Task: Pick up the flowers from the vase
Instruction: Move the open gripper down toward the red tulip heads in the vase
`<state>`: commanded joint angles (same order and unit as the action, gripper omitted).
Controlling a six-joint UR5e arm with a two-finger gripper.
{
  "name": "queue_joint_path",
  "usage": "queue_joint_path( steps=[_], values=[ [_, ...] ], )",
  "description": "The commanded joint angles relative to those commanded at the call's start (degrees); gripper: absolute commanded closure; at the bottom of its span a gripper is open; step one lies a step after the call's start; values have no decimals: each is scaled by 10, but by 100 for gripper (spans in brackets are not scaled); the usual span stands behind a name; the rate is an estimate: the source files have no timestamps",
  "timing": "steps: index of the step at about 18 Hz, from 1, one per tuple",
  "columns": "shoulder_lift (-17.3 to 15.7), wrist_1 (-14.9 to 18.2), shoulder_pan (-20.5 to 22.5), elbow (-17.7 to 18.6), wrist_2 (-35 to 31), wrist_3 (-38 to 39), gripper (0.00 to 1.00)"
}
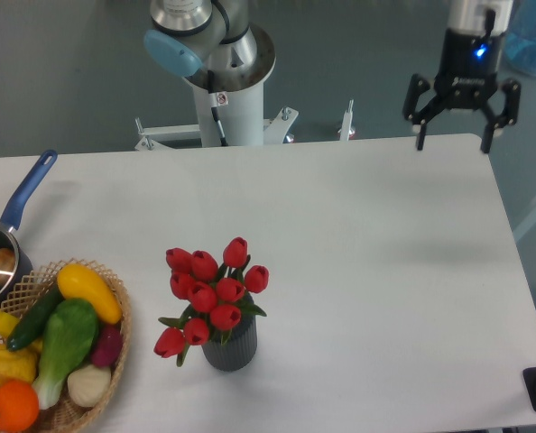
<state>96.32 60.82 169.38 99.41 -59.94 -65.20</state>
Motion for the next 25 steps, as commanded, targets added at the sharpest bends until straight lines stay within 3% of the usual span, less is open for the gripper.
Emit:
queue_joint_path(
  steps=[7, 12, 25],
  values=[
    [23, -18, -48, -1, 12, -45, 0],
    [42, -19, -53, 3, 118, -84, 0],
    [52, -17, -132, -13, 134, -92, 0]
  ],
)
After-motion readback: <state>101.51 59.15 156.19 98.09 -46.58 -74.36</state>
